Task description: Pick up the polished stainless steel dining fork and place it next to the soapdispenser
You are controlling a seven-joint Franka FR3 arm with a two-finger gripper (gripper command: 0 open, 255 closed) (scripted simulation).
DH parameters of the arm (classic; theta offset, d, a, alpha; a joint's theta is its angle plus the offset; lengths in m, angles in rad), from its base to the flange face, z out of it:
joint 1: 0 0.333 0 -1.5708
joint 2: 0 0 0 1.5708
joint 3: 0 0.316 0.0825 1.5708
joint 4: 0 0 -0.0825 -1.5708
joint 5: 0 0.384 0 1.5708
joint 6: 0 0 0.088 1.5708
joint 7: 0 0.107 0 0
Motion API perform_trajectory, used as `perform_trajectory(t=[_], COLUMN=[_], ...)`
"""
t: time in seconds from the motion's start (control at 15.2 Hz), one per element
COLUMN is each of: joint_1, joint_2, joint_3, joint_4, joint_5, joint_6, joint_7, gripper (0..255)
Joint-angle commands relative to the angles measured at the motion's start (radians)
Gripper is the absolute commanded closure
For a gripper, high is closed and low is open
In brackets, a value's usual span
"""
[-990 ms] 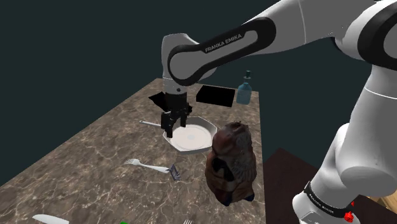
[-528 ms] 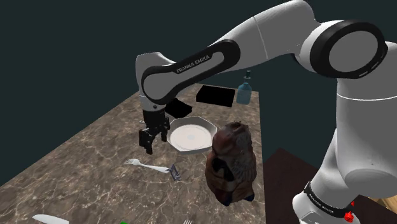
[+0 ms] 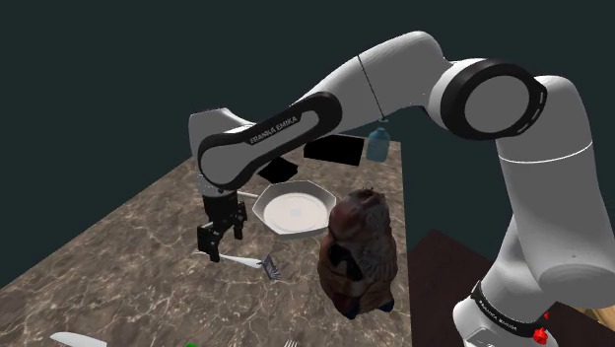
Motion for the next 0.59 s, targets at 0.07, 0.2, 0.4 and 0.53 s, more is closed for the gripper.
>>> perform_trajectory(t=[0.07, 0.2, 0.4, 0.53], joint_1=[0.005, 0.006, 0.006, 0.006], joint_2=[0.013, 0.016, 0.016, 0.016], joint_3=[0.000, -0.001, -0.001, -0.001], joint_4=[-0.020, -0.023, -0.023, -0.023], joint_5=[-0.002, -0.003, -0.003, -0.003], joint_6=[0.033, 0.039, 0.039, 0.039], joint_7=[0.002, 0.002, 0.002, 0.002], gripper=[0, 0, 0, 0])
